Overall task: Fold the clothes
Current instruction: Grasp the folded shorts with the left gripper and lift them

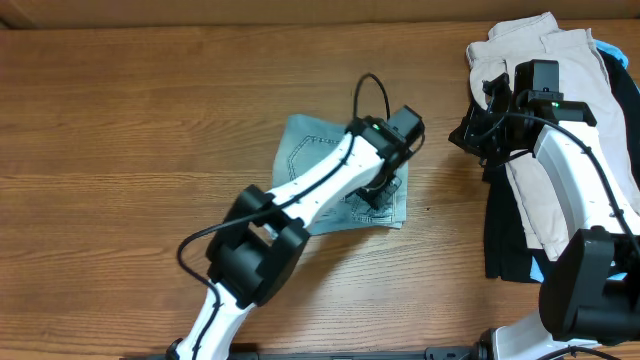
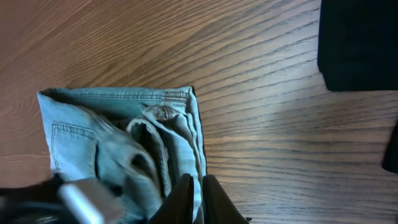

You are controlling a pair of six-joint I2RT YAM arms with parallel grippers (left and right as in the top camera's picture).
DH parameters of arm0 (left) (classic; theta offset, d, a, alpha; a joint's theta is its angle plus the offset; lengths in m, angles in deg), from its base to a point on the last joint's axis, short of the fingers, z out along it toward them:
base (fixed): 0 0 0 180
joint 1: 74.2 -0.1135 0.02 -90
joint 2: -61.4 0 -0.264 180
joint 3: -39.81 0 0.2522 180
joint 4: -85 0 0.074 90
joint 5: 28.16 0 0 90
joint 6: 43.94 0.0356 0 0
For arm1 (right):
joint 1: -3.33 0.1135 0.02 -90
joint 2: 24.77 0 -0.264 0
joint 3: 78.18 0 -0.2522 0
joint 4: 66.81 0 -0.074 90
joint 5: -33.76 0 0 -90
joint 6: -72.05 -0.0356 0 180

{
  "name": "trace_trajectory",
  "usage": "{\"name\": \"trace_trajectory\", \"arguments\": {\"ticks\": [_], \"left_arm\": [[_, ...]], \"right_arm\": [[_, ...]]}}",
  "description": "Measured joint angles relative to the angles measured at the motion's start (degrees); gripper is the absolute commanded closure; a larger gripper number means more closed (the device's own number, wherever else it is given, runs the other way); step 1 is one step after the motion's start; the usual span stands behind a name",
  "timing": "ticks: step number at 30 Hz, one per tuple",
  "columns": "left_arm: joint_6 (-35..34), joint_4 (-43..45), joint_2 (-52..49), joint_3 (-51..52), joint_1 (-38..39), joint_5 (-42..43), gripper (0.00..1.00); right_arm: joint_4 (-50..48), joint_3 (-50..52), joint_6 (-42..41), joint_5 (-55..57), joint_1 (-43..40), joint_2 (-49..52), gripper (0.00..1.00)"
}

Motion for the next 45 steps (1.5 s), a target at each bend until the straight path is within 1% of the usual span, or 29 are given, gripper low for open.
{"name": "trace_trajectory", "arguments": {"ticks": [2,6,7,8,11,13,15,17,20,25,26,27,29,34,39,44,45], "left_arm": [[0.55,-0.31,-0.96,0.00,0.07,-0.50,0.39],[0.57,-2.08,-0.96,-0.61,-0.35,-0.66,0.36],[0.59,-3.34,-0.96,-1.09,-0.50,-0.63,0.34],[0.66,-4.83,-0.96,-1.64,-0.68,-0.63,0.32],[2.08,-9.27,-0.96,-4.04,-1.14,-0.68,0.25],[3.58,-11.23,-0.83,-6.16,-1.22,-0.42,0.21],[5.60,-12.44,-0.33,-8.02,-1.25,0.87,0.14],[8.17,-13.09,0.66,-9.11,-0.96,2.91,0.07],[11.69,-14.53,2.16,-9.64,0.11,4.85,0.06],[17.27,-14.99,2.43,-8.61,2.99,6.38,0.06],[18.23,-14.67,2.43,-7.89,3.63,6.51,0.06],[19.10,-14.16,2.43,-6.97,4.24,6.58,0.00],[20.79,-12.87,2.43,-5.01,5.22,6.78,0.00],[22.95,-9.97,2.43,-0.92,5.90,7.08,0.00],[23.43,-6.80,2.43,2.03,5.90,5.75,0.00],[23.26,-1.75,2.64,6.08,5.62,3.69,0.00],[23.23,-0.59,2.84,7.06,5.51,3.30,0.01]], "right_arm": [[0.17,0.00,-0.04,0.15,0.00,0.00,0.90],[0.35,0.02,-0.04,0.17,0.00,0.00,0.90],[0.35,0.00,-0.02,0.20,0.00,0.00,0.88],[0.33,0.00,-0.02,0.22,0.00,0.00,0.82],[0.11,0.00,-0.13,0.26,0.00,0.00,0.72],[-0.35,0.00,-0.26,0.39,0.00,0.00,0.62],[-0.61,0.00,-0.20,0.52,0.00,0.00,0.55],[-0.59,0.00,-0.20,0.61,0.00,0.00,0.51],[-0.57,0.00,-0.09,0.59,0.00,0.00,0.45],[-0.55,0.00,-0.07,0.61,0.00,0.00,0.42],[-0.52,0.00,-0.04,0.59,0.00,-0.02,0.39],[-0.57,0.00,-0.09,0.61,0.00,-0.02,0.36],[-0.52,0.00,-0.24,0.63,0.00,-0.02,0.32],[-0.20,0.00,-0.04,0.61,0.00,-0.02,0.27],[-0.07,0.00,-0.04,0.63,0.00,-0.02,0.27],[0.31,-0.02,-0.04,0.59,0.00,-0.02,0.26],[0.46,-0.02,-0.02,0.61,0.00,-0.02,0.26]]}}
